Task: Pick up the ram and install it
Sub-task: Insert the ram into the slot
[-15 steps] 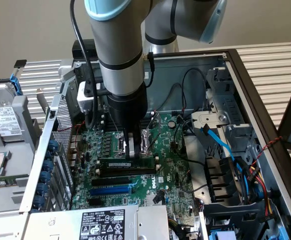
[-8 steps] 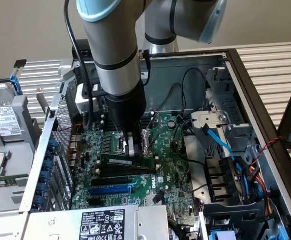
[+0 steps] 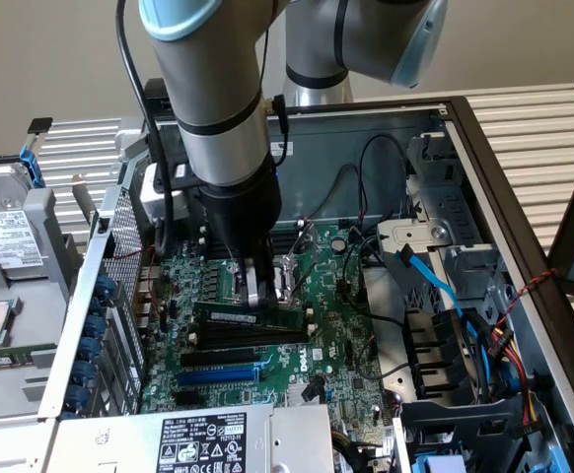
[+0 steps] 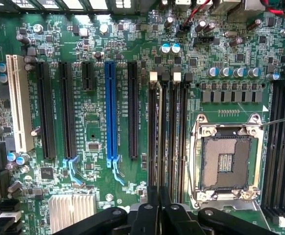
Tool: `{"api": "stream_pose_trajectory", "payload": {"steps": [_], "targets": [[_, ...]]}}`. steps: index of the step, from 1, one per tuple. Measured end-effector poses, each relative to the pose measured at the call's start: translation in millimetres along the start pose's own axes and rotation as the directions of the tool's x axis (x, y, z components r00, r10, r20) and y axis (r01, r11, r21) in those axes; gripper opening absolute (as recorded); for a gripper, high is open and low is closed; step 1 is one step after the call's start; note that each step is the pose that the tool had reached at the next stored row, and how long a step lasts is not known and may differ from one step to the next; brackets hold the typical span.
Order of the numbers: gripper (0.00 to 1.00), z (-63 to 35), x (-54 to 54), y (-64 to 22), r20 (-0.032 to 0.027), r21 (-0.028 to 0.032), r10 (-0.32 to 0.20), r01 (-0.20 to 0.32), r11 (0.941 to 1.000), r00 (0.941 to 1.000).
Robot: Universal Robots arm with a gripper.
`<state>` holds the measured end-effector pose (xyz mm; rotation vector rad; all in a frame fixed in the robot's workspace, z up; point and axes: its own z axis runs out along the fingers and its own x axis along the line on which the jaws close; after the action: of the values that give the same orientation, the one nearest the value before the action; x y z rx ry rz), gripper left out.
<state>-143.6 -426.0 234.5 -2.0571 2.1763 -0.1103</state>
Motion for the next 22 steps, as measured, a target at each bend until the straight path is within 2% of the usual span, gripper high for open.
{"api": "stream_pose_trajectory", "payload": {"steps": [11, 13, 15, 16, 19, 20, 22], "targets": [[0.12, -4.5, -0.2, 0.9, -0.0001, 0.0004, 0.001, -0.001, 1.0000, 1.0000], [0.12, -4.6, -0.2, 0.9, -0.0031, 0.0023, 0.000, 0.000, 1.0000, 1.0000], [0.12, -4.6, -0.2, 0.9, -0.0098, 0.0078, -0.001, 0.001, 1.0000, 1.0000], [0.12, -4.7, -0.2, 0.9, -0.0155, 0.0124, -0.002, 0.002, 0.9999, 0.9999], [0.12, -4.5, -0.9, 0.9, -0.0329, 0.0338, -0.005, 0.007, 0.9994, 0.9994], [0.12, -4.6, -1.3, 1.0, -0.0351, 0.0377, -0.006, 0.007, 0.9993, 0.9994], [0.12, -4.6, -2.4, 1.6, -0.0352, 0.0392, -0.006, 0.007, 0.9992, 0.9994]]}}
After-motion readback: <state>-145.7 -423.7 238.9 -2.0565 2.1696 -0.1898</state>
